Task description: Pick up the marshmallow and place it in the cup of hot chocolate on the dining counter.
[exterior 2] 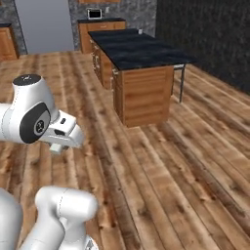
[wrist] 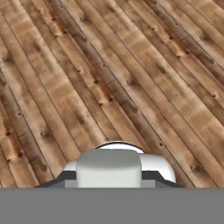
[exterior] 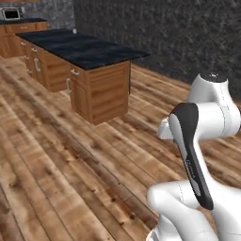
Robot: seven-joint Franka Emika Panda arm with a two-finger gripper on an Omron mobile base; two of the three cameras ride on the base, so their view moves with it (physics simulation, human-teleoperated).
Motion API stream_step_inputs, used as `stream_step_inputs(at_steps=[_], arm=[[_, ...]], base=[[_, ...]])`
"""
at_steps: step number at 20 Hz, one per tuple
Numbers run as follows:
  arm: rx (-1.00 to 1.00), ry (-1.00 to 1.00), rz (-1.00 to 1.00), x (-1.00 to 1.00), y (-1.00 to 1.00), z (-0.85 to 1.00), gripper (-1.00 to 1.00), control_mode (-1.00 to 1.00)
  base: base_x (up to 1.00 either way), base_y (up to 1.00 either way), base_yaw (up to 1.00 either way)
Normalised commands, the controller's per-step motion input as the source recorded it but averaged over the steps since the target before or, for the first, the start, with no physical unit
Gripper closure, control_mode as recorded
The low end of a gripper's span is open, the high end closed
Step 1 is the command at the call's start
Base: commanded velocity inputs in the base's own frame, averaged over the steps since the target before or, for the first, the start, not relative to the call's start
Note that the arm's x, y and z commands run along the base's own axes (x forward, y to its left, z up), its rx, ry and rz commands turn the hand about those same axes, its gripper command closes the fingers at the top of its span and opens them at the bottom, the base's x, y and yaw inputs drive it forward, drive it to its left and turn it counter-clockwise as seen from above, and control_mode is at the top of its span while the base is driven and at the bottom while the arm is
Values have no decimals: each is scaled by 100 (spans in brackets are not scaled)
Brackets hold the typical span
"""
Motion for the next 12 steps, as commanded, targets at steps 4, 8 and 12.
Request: stream_step_inputs(at_steps=[4,8,12], arm=[[0,0,0,0,0,0,100,100],[0,0,0,0,0,0,100,100],[0,0,0,0,0,0,100,100]], base=[[100,-99,21],[100,-100,22],[100,-100,16]])
